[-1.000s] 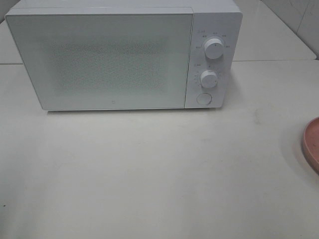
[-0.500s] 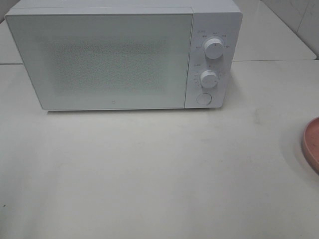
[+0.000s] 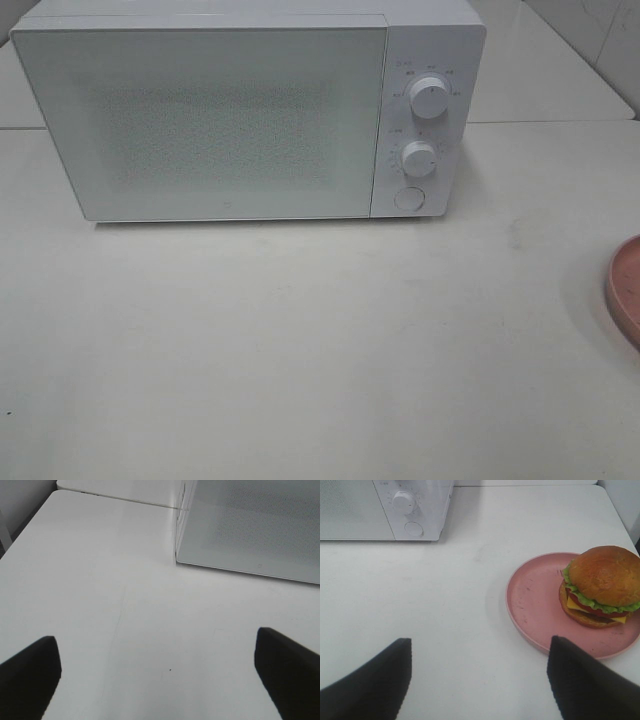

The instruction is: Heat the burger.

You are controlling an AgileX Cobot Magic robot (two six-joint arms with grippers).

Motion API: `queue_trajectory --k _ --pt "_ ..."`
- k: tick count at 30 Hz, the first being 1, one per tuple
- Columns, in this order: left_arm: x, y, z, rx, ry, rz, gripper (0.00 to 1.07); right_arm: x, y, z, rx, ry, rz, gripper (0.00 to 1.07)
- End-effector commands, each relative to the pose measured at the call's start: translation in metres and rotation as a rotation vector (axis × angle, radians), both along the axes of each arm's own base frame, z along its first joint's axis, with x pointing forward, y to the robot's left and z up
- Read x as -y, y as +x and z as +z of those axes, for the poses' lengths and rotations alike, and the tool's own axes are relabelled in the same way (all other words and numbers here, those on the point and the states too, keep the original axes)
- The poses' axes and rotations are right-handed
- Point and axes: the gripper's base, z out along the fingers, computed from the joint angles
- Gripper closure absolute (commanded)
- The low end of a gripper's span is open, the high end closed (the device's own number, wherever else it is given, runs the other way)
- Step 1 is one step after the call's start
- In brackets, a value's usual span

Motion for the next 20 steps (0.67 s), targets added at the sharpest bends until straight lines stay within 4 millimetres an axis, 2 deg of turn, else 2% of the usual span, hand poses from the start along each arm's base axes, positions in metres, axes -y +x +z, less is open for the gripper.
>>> queue_trajectory --k 1,20 --pt "0.0010 -0.0036 0.0008 0.037 -0.001 0.000 0.09 0.0011 -0.0034 -0.0008 0.021 -0.002 -0.008 0.33" --pt "0.0008 -0.0036 0.0008 0.037 0.001 0.001 0.09 0.0009 -0.0026 -0.0007 0.016 -0.002 -0.008 0.33"
